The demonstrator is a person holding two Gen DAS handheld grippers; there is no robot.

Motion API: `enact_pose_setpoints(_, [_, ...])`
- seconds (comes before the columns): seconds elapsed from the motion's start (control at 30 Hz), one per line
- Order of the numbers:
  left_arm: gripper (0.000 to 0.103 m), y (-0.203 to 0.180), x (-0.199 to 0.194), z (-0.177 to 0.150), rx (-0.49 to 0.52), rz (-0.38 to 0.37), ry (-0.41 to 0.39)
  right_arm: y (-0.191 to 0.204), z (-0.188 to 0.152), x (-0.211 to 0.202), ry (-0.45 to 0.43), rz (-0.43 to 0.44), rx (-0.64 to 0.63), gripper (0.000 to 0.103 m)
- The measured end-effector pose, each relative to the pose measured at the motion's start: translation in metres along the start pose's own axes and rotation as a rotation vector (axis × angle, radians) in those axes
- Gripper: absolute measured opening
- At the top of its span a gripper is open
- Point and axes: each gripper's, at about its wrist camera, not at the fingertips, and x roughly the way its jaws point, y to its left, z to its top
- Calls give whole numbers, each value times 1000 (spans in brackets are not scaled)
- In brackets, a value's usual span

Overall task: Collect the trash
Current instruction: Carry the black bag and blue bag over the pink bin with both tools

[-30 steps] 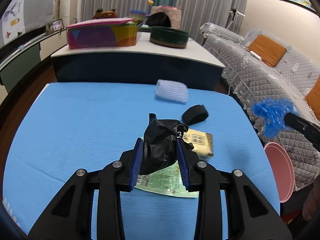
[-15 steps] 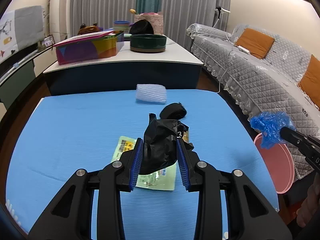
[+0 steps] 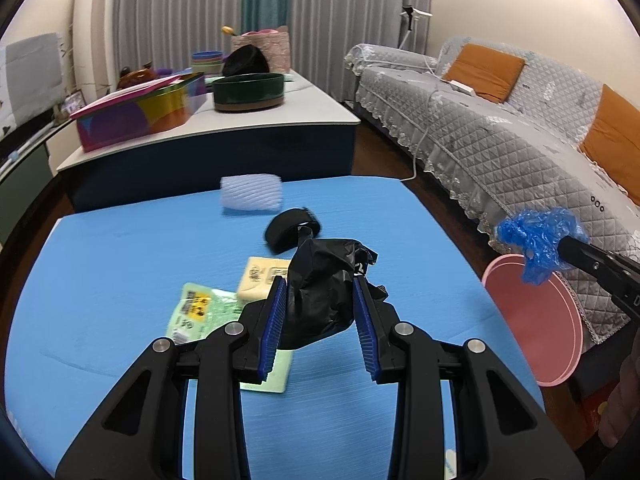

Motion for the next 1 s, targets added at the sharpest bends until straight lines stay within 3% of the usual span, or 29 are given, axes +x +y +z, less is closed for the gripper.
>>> enact_pose_setpoints(1.0, [34, -106, 12, 3, 121, -161, -8, -82, -14, -29, -14, -155, 94, 2])
